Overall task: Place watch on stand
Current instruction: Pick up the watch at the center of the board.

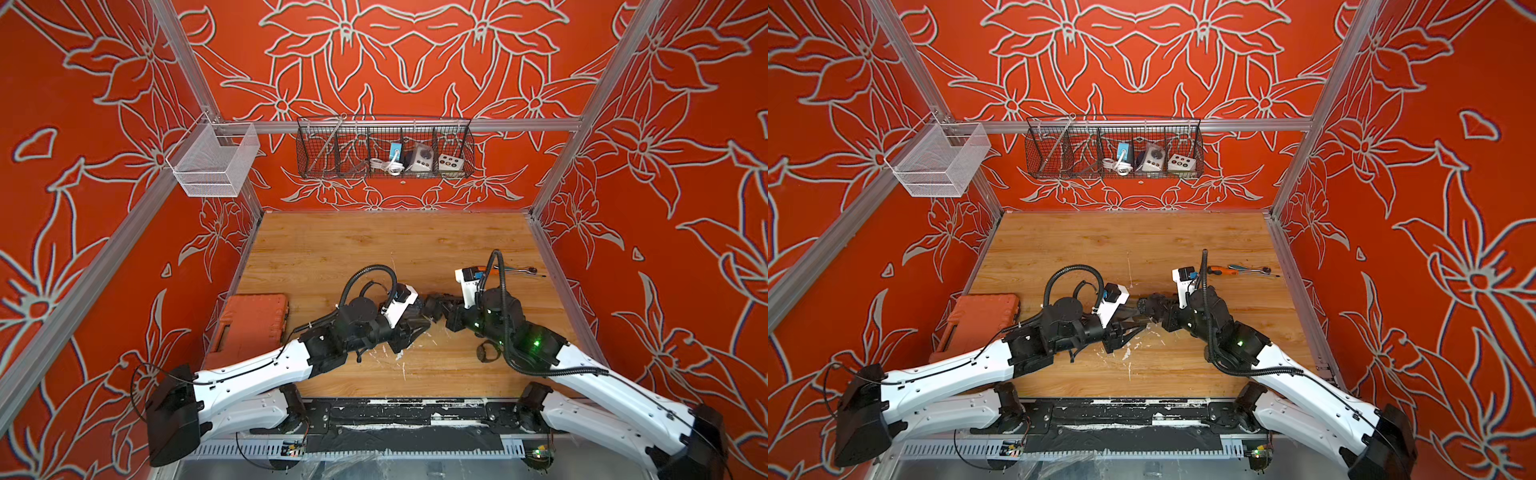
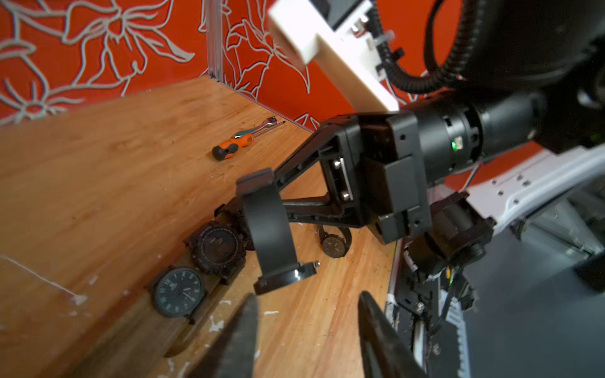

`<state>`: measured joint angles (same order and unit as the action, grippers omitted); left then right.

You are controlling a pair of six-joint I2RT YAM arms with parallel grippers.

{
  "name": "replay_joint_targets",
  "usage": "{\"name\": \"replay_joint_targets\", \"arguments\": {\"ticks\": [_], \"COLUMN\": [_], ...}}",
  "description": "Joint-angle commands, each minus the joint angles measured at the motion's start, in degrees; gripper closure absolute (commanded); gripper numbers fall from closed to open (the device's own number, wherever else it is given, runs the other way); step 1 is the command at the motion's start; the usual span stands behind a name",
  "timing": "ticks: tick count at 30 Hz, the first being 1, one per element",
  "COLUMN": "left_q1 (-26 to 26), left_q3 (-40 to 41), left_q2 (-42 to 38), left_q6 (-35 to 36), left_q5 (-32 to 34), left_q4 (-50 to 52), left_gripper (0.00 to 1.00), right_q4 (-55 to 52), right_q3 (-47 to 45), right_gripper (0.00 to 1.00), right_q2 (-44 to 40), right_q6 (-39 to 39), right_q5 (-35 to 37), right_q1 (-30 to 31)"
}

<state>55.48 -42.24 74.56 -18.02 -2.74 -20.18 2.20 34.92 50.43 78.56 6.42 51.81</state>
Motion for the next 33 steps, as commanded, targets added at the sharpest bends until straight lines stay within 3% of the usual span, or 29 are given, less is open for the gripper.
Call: {"name": "replay_joint_targets", "arguments": {"ticks": [1, 6, 9, 13, 17, 26, 29, 33], "left_q1": [0.2, 0.2, 0.2, 0.2, 0.1, -0.7, -0.7, -0.7], "left_q3": [-0.8, -0.6, -0.2, 0.3, 2.2, 5.1, 5.7, 5.8], "left_q2": [-1.1, -1.2, -1.6, -3.3, -6.2, -15.1, -17.4, -20.0], "left_q6": [0.3, 0.6, 1.0, 2.1, 3.6, 5.4, 6.6, 7.9], "left_q5": [-0.1, -1.1, -1.4, -1.0, -0.8, -4.9, -8.0, -11.7], "left_q4": [-0.7, -1.3, -1.3, 0.8, 2.0, 5.0, 5.0, 5.0], "left_gripper": [1.00, 1.00, 1.00, 1.00, 1.00, 1.00, 1.00, 1.00], "right_q4": [0.9, -1.7, -3.6, -8.0, -12.3, -11.7, -12.3, -13.1], "right_q3": [0.2, 1.3, 2.1, 6.5, 9.0, 3.3, 1.6, 0.5], "right_gripper": [1.00, 0.99, 0.84, 0.60, 0.49, 0.47, 0.44, 0.42], "right_q2": [-0.9, -1.1, -1.6, -1.5, -2.3, -9.7, -10.8, -11.2], "right_q6": [-1.0, -3.3, -6.6, -16.7, -28.2, -59.5, -66.3, -69.9], "right_q5": [0.0, 0.8, 2.1, 0.4, 0.2, -1.3, -7.2, -12.8], "right_q1": [0.4, 0.4, 0.4, 0.2, 0.0, -2.4, -4.1, -5.0]}}
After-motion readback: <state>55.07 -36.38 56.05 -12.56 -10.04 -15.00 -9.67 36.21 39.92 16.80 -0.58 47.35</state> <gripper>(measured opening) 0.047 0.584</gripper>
